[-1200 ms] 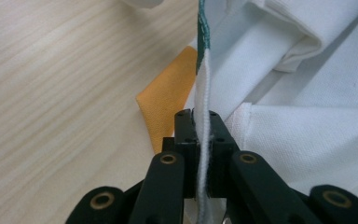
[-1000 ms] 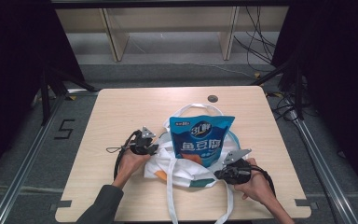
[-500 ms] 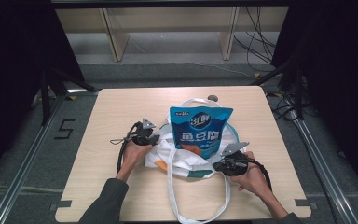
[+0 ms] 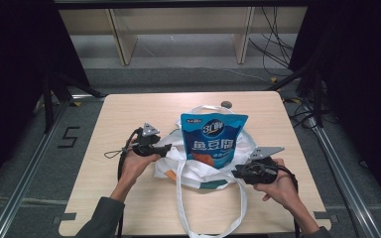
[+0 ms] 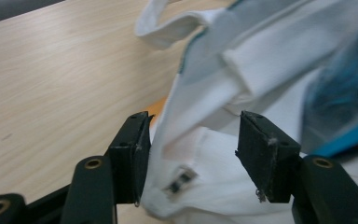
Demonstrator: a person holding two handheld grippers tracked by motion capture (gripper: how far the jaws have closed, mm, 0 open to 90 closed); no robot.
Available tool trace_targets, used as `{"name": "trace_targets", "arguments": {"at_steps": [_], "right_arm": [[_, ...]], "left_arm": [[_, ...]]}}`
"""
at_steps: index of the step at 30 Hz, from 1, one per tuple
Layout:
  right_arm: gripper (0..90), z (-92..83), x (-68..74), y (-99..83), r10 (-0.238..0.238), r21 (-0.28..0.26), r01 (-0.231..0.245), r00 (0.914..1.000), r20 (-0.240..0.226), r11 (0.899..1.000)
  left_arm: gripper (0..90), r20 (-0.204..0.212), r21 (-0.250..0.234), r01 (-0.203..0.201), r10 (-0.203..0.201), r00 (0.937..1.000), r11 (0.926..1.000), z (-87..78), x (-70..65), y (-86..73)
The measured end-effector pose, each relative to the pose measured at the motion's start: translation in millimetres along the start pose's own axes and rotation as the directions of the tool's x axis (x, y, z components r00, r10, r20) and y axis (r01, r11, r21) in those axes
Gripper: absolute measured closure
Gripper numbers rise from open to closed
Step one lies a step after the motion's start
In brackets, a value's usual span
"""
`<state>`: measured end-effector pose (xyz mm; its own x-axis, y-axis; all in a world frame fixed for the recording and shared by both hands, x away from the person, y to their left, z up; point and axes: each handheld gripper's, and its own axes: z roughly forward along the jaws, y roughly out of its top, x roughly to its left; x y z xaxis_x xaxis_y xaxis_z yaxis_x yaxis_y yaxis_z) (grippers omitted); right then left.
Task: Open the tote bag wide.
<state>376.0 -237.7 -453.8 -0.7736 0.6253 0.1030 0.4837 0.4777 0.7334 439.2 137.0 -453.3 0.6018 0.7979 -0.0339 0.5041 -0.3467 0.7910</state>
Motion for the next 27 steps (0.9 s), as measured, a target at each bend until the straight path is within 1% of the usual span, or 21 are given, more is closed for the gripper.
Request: {"name": "trace_targets", "arguments": {"at_steps": [1,2,4,5,6,7,8,9,10,11,13,15,16,17,18,19,20,23,24,26,27], "right_arm": [[69.0,-3.6,2.3,0.3,0.034,-0.005,-0.034,0.9994,-0.006,0.999],[69.1,-6.7,-0.6,1.1,0.003,-0.015,-0.003,1.0,-0.003,1.0],[71.2,-11.4,-1.0,1.5,-0.003,-0.041,0.003,0.9998,0.018,0.999],[72.3,-13.5,0.6,1.8,0.023,-0.032,-0.022,0.9997,0.01,0.999],[73.9,-13.3,-0.6,2.2,0.013,-0.052,-0.012,0.9995,0.029,0.999],[75.2,-14.6,-2.0,2.9,0.006,-0.049,-0.004,0.9993,0.037,0.999],[77.1,-15.0,-2.3,3.1,0.027,-0.049,-0.025,0.9987,0.044,0.999],[79.6,-15.8,-3.8,3.7,0.028,-0.049,-0.026,0.9989,0.036,0.998],[81.9,-15.9,-5.2,3.9,0.03,-0.074,-0.026,0.9977,0.061,0.997],[83.8,-16.2,-7.7,4.6,0.019,-0.081,-0.013,0.9972,0.073,0.997],[86.7,-17.8,-13.6,6.7,-0.002,-0.088,0.01,0.9952,0.098,0.996],[87.9,-16.4,-15.9,8.4,0.038,-0.098,-0.028,0.9941,0.102,0.995],[88.4,-15.6,-19.1,9.6,0.029,-0.096,-0.018,0.993,0.114,0.995],[88.5,-12.9,-20.1,10.2,0.042,-0.098,-0.029,0.9899,0.135,0.995],[88.9,-10.0,-25.6,11.4,0.016,-0.089,-0.001,0.9872,0.159,0.996],[89.6,-7.5,-25.9,11.5,0.038,-0.087,-0.025,0.9864,0.16,0.996],[90.0,-4.0,-29.3,11.8,0.044,-0.066,-0.033,0.986,0.161,0.997],[90.0,6.4,-37.3,7.3,0.006,-0.02,-0.002,0.9789,0.204,1.0],[90.0,8.8,-38.4,3.7,0.039,0.012,-0.042,0.9789,0.2,0.999],[90.0,13.0,-41.7,-1.2,0.048,0.042,-0.057,0.9786,0.2,0.997],[90.0,15.8,-42.5,-3.8,0.047,0.059,-0.06,0.9791,0.198,0.996]], "left_arm": [[43.0,0.018,-0.001,0.007,-0.007,0.9998,1.0,-2.4,-2.6,-1.2],[43.4,0.01,-0.009,0.007,-0.007,0.9999,0.9999,-4.3,-5.5,-2.4],[46.9,0.001,-0.027,-0.005,0.005,1.0,0.9996,-8.9,-9.4,-4.2],[48.4,-0.002,-0.031,-0.01,0.01,0.9999,0.9995,-12.3,-10.7,-4.7],[49.3,-0.019,-0.05,0.002,-0.003,0.9998,0.9988,-15.3,-13.0,-5.0],[50.7,-0.013,-0.068,0.008,-0.009,0.9999,0.9977,-18.2,-14.2,-5.0],[53.8,-0.016,-0.087,0.016,-0.018,0.9997,0.9961,-21.2,-16.3,-4.9],[55.1,-0.028,-0.111,0.012,-0.015,0.9995,0.9938,-23.2,-19.3,-4.4],[57.9,-0.036,-0.124,-0.004,-0.001,0.9993,0.9923,-24.9,-23.0,-3.9],[63.3,0.006,-0.132,-0.004,0.005,1.0,0.9912,-25.2,-26.5,-3.7],[73.4,0.076,-0.121,0.02,-0.011,0.9971,0.9925,-20.5,-33.5,-4.6],[78.0,0.075,-0.075,-0.053,0.059,0.9954,0.9957,-11.7,-40.8,-6.1],[80.2,0.101,-0.06,-0.05,0.056,0.9933,0.9969,-5.8,-44.0,-7.5],[82.9,0.142,-0.046,-0.014,0.02,0.9897,0.9989,0.5,-48.2,-11.0],[86.8,0.156,-0.027,-0.027,0.031,0.9873,0.9993,3.1,-50.2,-12.9],[88.1,0.169,-0.005,-0.05,0.05,0.9843,0.9987,6.2,-54.6,-16.9],[89.2,0.167,0.009,-0.068,0.066,0.9838,0.9976,6.7,-56.1,-19.3],[89.4,0.188,0.036,-0.125,0.116,0.9752,0.9915,6.2,-57.1,-33.1],[89.3,0.195,0.04,-0.124,0.114,0.9742,0.9915,5.9,-57.7,-36.7],[89.4,0.2,0.045,-0.16,0.148,0.9686,0.9861,5.2,-58.4,-44.6],[89.4,0.191,0.058,-0.172,0.158,0.9689,0.9835,5.5,-59.8,-48.4]]}}
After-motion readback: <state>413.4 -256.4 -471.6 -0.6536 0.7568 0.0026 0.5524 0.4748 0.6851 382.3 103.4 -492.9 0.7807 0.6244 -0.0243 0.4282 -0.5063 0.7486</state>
